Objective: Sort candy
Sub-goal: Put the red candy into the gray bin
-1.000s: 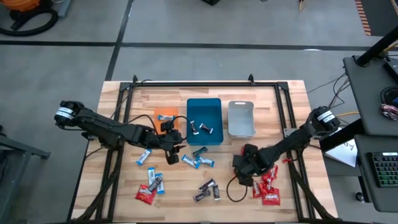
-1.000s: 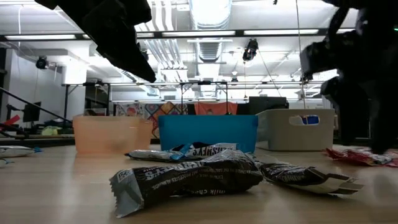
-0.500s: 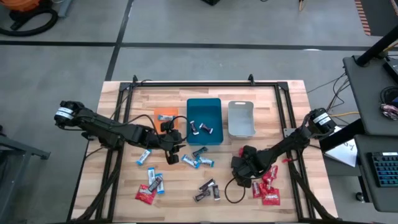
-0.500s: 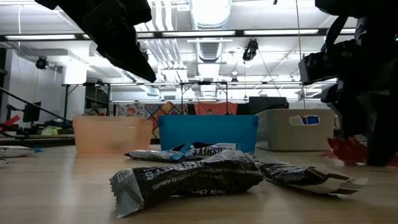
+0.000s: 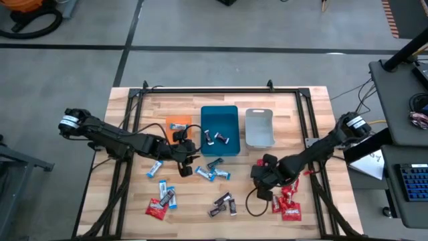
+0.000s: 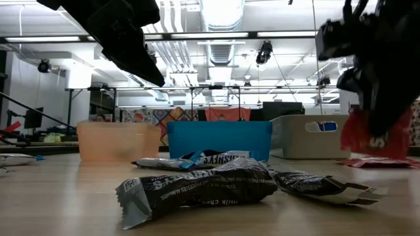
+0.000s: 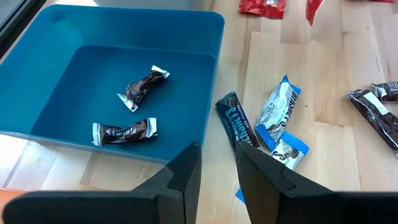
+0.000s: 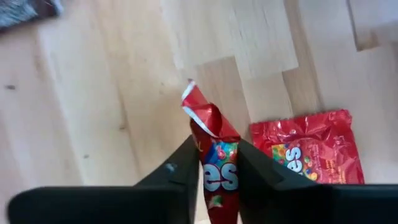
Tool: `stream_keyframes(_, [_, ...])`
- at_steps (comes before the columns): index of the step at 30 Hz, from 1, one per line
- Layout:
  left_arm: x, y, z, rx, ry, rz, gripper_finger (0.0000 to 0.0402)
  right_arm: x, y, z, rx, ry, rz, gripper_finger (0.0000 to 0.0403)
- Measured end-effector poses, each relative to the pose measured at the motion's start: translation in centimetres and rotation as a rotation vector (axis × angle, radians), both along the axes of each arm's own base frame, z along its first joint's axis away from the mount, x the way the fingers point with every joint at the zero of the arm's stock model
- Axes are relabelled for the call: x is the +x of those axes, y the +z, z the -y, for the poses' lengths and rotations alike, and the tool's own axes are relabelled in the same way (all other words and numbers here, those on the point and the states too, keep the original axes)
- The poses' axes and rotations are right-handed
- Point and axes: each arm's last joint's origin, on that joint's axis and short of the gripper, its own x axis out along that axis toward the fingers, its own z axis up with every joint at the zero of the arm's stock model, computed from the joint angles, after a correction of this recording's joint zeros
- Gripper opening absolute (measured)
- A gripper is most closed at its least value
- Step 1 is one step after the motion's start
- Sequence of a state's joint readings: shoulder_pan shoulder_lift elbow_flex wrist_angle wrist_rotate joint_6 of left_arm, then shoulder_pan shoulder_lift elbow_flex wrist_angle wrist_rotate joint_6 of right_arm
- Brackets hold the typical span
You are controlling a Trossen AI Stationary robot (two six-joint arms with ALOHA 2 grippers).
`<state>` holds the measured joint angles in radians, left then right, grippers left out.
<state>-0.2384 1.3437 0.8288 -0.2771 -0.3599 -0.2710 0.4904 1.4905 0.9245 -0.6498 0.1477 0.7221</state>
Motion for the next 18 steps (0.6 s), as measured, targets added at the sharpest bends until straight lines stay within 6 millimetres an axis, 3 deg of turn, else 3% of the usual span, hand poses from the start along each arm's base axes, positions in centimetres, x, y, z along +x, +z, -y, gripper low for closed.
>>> stream_keyframes(5, [0.0,0.0,0.0,0.000,0.000,0.000,0.0084,-0.5,1.8,0.2,0.039,0.010,0.060,0.0032])
stream_keyframes(9, [0.0,0.0,0.0,0.006,-0.005,-0.002,0.0084,-1.0,3.7,0.9,0.007,0.003,0.157,0.0028])
stream_keyframes(18, [0.0,0.0,0.0,0.005,-0.005,0.000,0.0084,-1.6,8.0,5.7,-0.121,-0.178,0.380,0.0028])
